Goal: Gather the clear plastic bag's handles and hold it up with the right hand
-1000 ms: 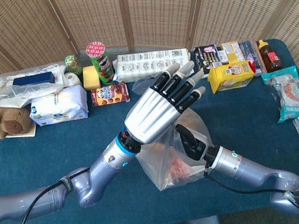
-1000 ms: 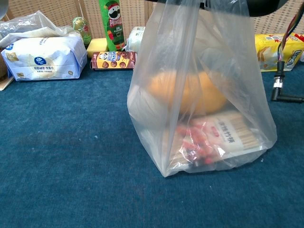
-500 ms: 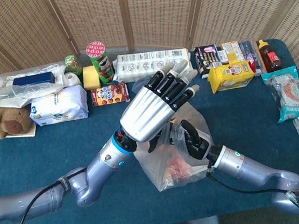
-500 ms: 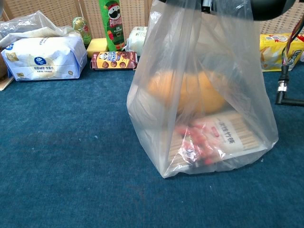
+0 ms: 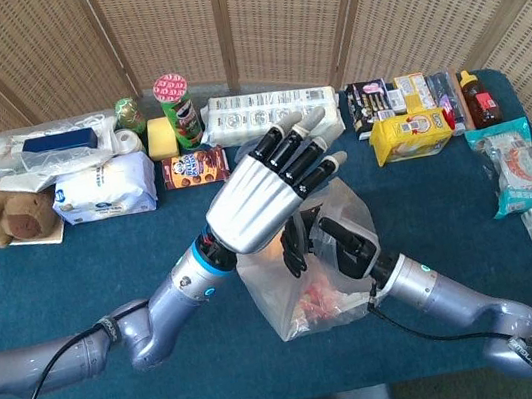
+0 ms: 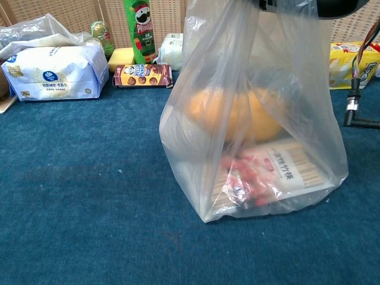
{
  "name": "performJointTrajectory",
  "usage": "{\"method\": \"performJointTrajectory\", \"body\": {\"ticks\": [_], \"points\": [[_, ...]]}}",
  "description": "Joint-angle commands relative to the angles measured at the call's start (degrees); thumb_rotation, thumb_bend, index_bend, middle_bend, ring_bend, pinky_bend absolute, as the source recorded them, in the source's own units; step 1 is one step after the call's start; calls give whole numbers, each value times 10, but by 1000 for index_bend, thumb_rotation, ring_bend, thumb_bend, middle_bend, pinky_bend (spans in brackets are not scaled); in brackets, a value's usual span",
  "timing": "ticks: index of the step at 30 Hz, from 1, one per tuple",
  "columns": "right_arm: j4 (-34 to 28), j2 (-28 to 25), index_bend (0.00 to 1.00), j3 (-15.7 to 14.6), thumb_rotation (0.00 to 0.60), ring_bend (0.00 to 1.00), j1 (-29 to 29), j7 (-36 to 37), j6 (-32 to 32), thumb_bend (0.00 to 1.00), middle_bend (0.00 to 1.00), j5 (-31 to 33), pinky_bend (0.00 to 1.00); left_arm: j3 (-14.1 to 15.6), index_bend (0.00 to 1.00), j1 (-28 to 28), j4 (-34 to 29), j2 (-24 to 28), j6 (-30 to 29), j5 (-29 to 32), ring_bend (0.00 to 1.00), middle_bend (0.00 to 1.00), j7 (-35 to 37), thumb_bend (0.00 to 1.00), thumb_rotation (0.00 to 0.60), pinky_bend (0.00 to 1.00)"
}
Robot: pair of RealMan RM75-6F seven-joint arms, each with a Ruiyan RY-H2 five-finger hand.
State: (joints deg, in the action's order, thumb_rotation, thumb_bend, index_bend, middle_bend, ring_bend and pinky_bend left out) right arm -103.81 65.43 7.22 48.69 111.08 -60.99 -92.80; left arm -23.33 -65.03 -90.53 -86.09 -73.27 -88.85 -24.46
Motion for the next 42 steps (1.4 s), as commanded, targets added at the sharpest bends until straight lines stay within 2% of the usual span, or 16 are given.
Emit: {"method": "performJointTrajectory", "body": {"ticks": [1, 10, 14, 23, 29, 33, 39, 42], "points": [[11, -6, 597, -3, 327, 748, -1, 29, -5, 224, 699, -9, 674, 7, 270, 7, -8, 8, 0, -1, 74, 219, 2, 127, 600, 202], [23, -28, 600, -10, 334, 763, 1, 60, -2, 225, 701, -14, 691, 28, 148, 41, -79, 67, 22, 20, 4, 135, -47, 109, 600, 168], [21, -37, 600, -11, 334, 763, 0, 69, -1, 225, 700, -13, 693, 38, 98, 65, -134, 106, 25, 28, 0, 114, -82, 100, 600, 164], [19, -52, 600, -10, 337, 763, 0, 91, 0, 225, 697, -6, 693, 69, 68, 130, -249, 186, 6, 36, 0, 94, -140, 91, 600, 162], [10, -67, 600, -7, 362, 763, -1, 110, 5, 223, 692, 4, 695, 126, 65, 210, -307, 232, -40, 10, 0, 91, -159, 91, 600, 162], [-1, -77, 600, 1, 393, 758, -6, 122, 5, 220, 692, 19, 707, 158, 64, 264, -336, 247, -68, 25, 0, 91, -140, 91, 600, 161], [-39, -103, 600, 14, 424, 748, -9, 157, 19, 220, 692, 42, 742, 211, 64, 327, -340, 263, -84, 29, 0, 91, -134, 91, 600, 161], [-62, -120, 600, 26, 452, 747, -11, 175, 27, 220, 692, 57, 758, 250, 64, 363, -340, 265, -83, 30, 0, 92, -140, 91, 600, 161]]}}
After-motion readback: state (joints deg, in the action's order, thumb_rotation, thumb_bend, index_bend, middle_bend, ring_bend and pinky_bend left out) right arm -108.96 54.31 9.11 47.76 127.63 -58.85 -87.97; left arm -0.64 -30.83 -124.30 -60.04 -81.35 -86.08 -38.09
